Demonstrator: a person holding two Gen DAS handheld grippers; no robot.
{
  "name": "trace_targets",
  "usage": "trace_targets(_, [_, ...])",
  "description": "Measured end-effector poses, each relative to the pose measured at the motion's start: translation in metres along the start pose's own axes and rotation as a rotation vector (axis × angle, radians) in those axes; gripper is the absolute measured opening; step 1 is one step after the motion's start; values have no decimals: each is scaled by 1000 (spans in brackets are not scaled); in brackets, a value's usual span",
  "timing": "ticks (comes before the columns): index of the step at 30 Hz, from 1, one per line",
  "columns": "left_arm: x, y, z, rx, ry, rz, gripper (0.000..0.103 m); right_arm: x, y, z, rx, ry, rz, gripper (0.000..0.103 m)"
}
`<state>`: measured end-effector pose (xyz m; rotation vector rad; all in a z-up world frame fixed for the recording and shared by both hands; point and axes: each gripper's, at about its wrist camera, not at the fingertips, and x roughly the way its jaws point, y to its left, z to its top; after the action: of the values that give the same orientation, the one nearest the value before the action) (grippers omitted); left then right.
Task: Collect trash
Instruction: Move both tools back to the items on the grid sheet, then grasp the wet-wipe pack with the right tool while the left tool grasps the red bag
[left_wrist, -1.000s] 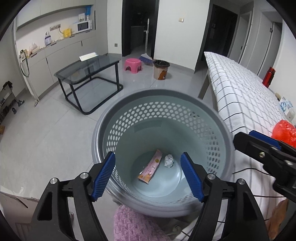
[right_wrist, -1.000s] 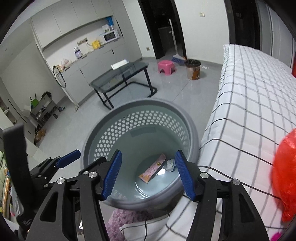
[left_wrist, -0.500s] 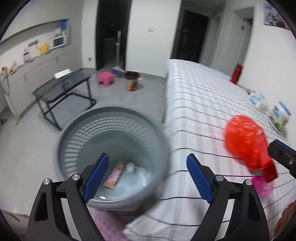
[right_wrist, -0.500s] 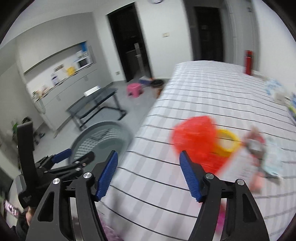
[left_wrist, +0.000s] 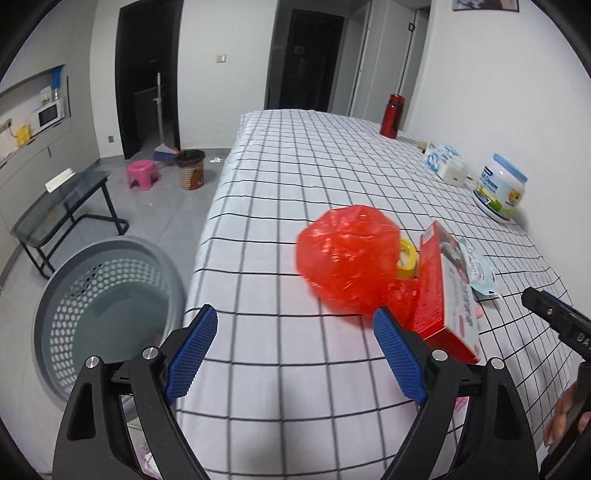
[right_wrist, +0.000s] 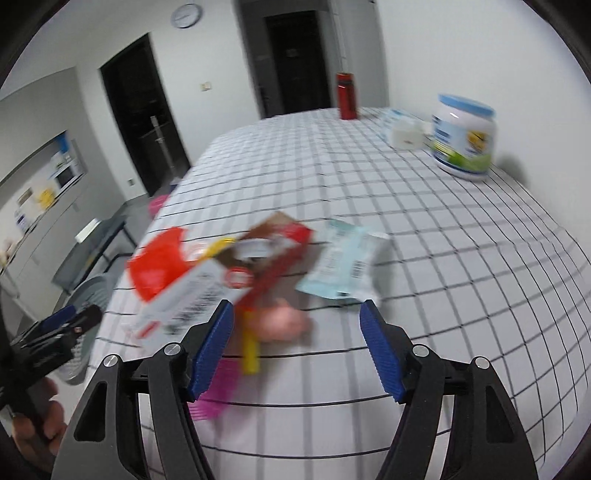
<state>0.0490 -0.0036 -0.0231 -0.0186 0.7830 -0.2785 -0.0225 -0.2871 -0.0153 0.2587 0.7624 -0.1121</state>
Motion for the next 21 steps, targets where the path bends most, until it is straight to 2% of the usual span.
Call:
trace_targets(5, [10,-11,8,6,6,3,85,15,-27,3,47,20,-13,68])
trace_targets(21, [35,-12,31,-15,15,35,85,80,-33,38,66,102,-57,68])
